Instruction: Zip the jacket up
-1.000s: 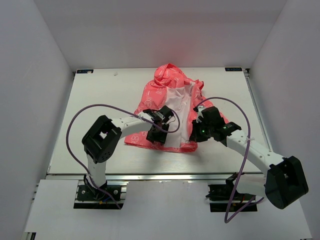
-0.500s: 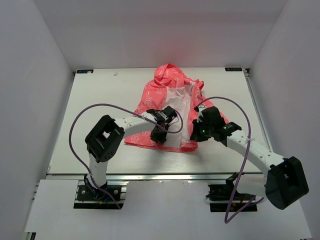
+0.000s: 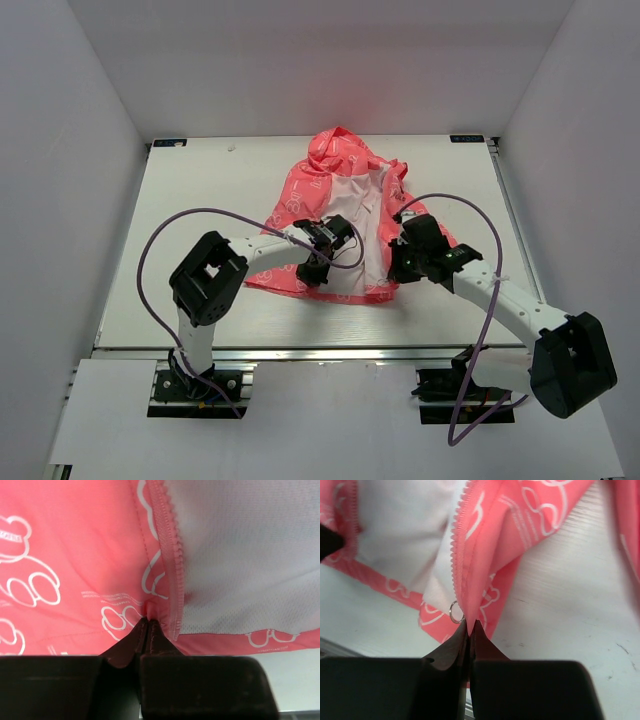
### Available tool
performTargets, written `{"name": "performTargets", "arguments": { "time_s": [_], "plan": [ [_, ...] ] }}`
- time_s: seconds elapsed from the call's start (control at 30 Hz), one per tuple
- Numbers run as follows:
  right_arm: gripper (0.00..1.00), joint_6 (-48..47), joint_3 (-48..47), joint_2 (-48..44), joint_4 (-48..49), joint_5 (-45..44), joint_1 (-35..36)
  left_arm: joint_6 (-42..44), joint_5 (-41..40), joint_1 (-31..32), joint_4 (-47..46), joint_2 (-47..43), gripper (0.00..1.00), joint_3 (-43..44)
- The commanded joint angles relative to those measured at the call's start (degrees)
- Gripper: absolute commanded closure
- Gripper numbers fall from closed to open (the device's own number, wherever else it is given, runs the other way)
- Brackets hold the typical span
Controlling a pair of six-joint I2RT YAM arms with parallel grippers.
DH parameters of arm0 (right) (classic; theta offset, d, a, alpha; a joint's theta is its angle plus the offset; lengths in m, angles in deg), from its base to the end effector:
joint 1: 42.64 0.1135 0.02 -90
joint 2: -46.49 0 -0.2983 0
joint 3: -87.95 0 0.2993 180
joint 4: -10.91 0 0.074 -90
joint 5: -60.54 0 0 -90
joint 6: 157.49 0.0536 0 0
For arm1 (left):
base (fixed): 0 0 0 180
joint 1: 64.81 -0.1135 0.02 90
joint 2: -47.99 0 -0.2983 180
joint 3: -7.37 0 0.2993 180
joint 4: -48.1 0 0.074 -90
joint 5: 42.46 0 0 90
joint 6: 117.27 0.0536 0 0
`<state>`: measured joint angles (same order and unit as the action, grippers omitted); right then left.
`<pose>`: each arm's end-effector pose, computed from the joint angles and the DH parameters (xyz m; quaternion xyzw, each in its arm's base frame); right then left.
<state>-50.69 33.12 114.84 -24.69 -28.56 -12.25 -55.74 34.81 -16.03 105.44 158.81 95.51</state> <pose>0.2449 0.1446 0.2243 -0.1136 0.9301 0.1465 0.3171 0.2883 -0.3112 0.1525 0.1651 0.9763 0.0323 0.1365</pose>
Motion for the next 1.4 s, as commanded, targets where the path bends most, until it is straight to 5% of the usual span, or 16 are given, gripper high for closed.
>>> {"name": "performTargets", "arguments": {
  "time_s": [0.0, 0.3, 0.9, 1.37],
  "plan": [
    [1.00, 1.5, -0.7, 0.8, -1.6, -6.7, -0.2, 0.4, -4.8, -0.3, 4.2, -5.4, 1.00, 1.6],
    [1.00, 4.6, -1.8, 2.9, -6.4, -17.4, -1.3, -1.9, -6.2, -4.5, 8.3, -12.2, 1.00, -1.5],
    [1.00, 5.4, -2.6, 5.6, -7.8, -20.2, -3.4, -0.8, -3.7, -9.7, 11.1, -18.9, 0.83, -5.5],
    [1.00, 4.1, -2.8, 6.0, -6.8, -17.2, -3.5, 0.3, 5.9, -10.1, 2.4, -17.5, 0.85, -12.1]
  ]
}}
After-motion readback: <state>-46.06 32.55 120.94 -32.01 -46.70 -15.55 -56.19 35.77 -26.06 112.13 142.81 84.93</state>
